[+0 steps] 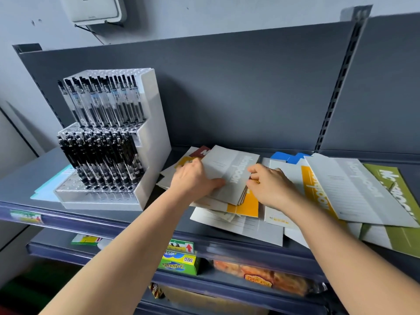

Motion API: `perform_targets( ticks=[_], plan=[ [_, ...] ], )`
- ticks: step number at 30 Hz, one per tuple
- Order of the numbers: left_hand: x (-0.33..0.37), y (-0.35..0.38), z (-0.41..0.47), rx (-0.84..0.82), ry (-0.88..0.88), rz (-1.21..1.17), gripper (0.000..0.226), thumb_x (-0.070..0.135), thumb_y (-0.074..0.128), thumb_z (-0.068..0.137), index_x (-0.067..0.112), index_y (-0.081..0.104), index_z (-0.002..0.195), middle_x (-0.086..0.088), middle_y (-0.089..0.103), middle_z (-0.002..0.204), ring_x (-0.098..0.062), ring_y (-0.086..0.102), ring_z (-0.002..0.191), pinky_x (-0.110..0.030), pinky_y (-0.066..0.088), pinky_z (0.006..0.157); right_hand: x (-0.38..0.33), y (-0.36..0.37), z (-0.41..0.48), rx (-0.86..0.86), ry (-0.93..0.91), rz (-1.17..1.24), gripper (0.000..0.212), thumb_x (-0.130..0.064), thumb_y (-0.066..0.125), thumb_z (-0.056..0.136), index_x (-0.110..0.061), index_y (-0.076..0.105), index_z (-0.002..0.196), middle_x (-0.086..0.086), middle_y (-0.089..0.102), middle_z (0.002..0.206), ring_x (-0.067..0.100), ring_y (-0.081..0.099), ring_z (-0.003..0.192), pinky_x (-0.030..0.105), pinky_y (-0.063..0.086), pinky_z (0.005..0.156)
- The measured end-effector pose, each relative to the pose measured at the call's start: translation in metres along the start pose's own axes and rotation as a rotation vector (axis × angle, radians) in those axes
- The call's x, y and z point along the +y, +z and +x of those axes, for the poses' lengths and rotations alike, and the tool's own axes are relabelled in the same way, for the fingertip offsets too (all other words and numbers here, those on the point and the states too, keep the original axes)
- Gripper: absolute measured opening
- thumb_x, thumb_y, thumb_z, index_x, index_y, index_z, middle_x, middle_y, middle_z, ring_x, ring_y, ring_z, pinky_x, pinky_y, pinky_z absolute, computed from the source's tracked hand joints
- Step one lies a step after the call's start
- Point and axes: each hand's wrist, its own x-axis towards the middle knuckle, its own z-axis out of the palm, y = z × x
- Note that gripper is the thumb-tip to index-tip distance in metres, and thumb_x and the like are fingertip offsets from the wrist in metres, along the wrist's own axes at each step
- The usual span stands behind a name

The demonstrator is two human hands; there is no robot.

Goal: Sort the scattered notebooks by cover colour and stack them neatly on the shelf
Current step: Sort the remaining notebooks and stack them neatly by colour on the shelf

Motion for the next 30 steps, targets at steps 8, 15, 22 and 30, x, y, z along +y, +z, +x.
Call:
perform_targets(
  ticks=[8,15,22,30],
  plan=[
    [0.002,-0.019,-0.007,0.164,0.004,-0.321,0.012,0.026,0.069,0.081,0.019,0.059,0.085,0.000,0.065,0.086,-0.022,0.057,0.080,-0.028,0.040,0.064,-0.004,0.009,0.005,-0.056,0.072,0.400,0.066,-0.032,0.053,0.093,-0.024,0.021,0.150,0.004,0.036,0.152,0.025,0.042,0.133,0.044,0.039,0.108],
    [0.045,-0.017,-0.011,0.146,-0.052,-0.866,0.021,0.025,0.046,0.095,0.009,0.049,0.083,-0.006,0.047,0.078,-0.019,0.043,0.069,-0.030,0.035,0.059,0.018,-0.017,-0.012,0.125,0.108,0.706,0.047,-0.028,0.054,0.096,-0.020,0.035,0.139,-0.011,0.051,0.121,0.016,0.052,0.105,0.034,0.044,0.091],
    [0.137,0.017,-0.033,-0.289,0.132,-0.832,0.018,0.014,0.055,0.092,0.002,0.063,0.104,-0.009,0.065,0.090,-0.018,0.063,0.072,-0.024,0.052,0.046,0.116,-0.071,-0.037,0.305,0.234,0.427,0.026,-0.009,0.046,0.090,-0.022,0.059,0.108,0.005,0.065,0.109,0.029,0.061,0.095,0.047,0.051,0.084],
    [0.209,0.064,-0.044,-0.281,0.194,-0.379,0.038,0.031,0.064,0.089,0.009,0.057,0.119,-0.009,0.068,0.103,-0.026,0.068,0.089,-0.039,0.059,0.076,0.176,-0.107,-0.047,0.160,0.409,-0.173,0.032,-0.006,0.041,0.089,-0.011,0.052,0.118,0.010,0.048,0.130,0.031,0.051,0.105,0.033,0.043,0.075]
  ],
)
